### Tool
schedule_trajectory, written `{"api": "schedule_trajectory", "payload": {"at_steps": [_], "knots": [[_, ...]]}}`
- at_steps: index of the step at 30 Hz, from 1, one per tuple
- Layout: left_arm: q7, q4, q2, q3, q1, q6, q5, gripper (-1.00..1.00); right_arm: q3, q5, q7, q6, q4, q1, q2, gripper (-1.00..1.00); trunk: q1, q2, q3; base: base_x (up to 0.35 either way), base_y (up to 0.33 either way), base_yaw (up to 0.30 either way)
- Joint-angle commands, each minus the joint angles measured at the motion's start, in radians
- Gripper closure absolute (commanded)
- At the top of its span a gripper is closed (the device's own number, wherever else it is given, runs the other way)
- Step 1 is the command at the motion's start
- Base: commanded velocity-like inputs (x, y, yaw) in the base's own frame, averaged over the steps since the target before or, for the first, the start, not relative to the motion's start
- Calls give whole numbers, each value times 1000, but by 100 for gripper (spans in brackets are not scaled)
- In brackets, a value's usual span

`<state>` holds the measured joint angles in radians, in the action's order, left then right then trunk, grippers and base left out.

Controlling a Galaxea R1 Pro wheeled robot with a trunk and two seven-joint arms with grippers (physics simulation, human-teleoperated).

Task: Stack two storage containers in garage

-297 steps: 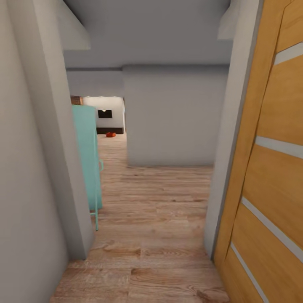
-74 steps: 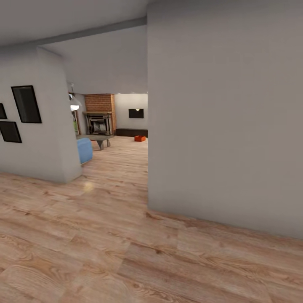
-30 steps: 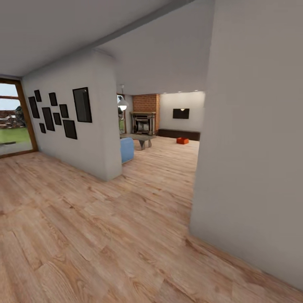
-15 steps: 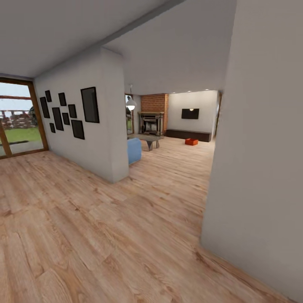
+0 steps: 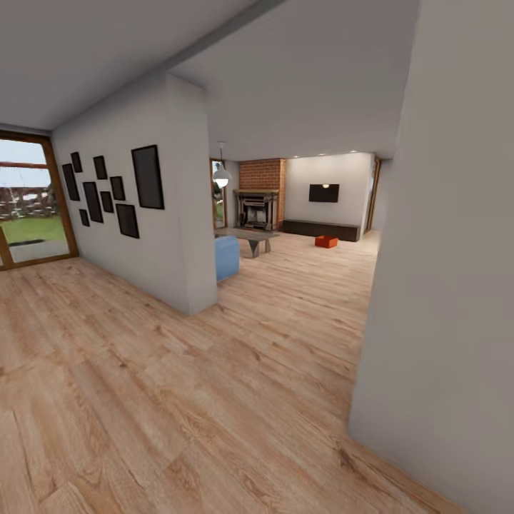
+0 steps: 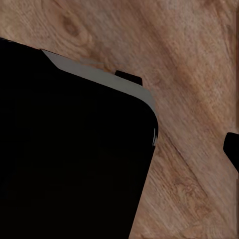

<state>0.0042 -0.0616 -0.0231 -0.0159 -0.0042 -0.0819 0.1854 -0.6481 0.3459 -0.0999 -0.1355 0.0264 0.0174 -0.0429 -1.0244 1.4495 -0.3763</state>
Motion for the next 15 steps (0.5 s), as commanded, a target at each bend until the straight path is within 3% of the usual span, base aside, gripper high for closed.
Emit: {"api": "schedule_trajectory", "payload": {"at_steps": [1,15], "knots": [[0,0,0,-1,0,-2,4,-100,-8,9,-1,-5,3,1,-1,-100,-1,1,-1,322,0,0],[0,0,0,-1,0,-2,3,-100,-8,9,-1,-5,3,1,-1,-100,-1,1,-1,322,0,0]]}}
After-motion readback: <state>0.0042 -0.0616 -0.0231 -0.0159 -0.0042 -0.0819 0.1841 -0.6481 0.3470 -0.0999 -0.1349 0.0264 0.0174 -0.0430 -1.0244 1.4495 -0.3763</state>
